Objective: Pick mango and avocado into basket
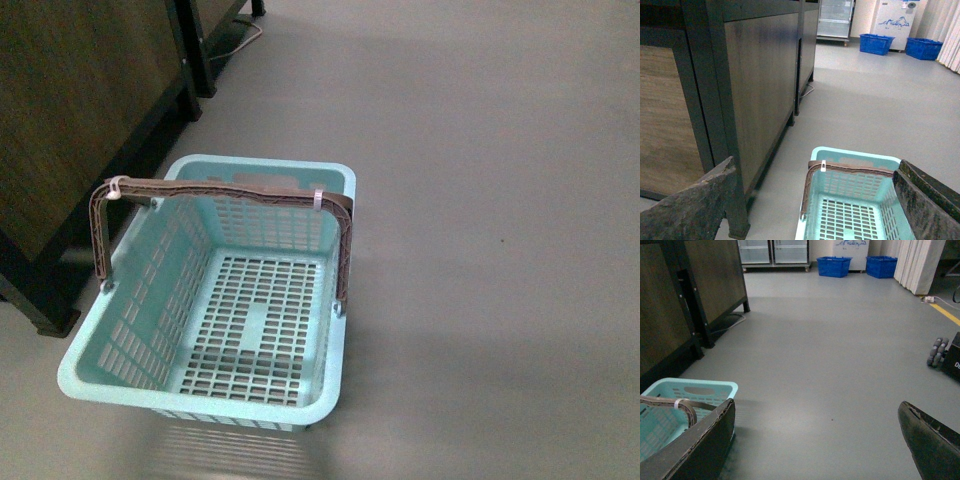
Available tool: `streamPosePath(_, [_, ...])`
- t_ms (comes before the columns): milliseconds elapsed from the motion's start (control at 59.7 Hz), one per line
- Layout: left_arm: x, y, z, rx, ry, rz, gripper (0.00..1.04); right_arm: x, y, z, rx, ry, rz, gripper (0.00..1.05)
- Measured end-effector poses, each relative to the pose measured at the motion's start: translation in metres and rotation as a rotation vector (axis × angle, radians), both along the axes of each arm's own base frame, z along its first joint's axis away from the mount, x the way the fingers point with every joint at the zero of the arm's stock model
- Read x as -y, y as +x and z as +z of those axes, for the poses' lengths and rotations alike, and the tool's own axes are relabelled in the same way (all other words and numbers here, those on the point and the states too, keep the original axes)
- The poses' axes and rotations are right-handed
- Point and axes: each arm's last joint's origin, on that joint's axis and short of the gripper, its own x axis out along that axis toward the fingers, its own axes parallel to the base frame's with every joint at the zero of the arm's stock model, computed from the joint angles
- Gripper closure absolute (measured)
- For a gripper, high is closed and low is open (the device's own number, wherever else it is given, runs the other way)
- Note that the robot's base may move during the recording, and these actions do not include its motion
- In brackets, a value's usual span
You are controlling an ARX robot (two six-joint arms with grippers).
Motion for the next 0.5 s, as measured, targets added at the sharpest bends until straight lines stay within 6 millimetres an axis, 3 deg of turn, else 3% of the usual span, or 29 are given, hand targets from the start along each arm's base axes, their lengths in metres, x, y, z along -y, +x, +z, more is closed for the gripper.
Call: streamPosePath(503, [0.0,0.0,0.0,0.0,0.0,0.0,0.09,0.0,0.0,0.0,0.0,0.0,0.0,0.09])
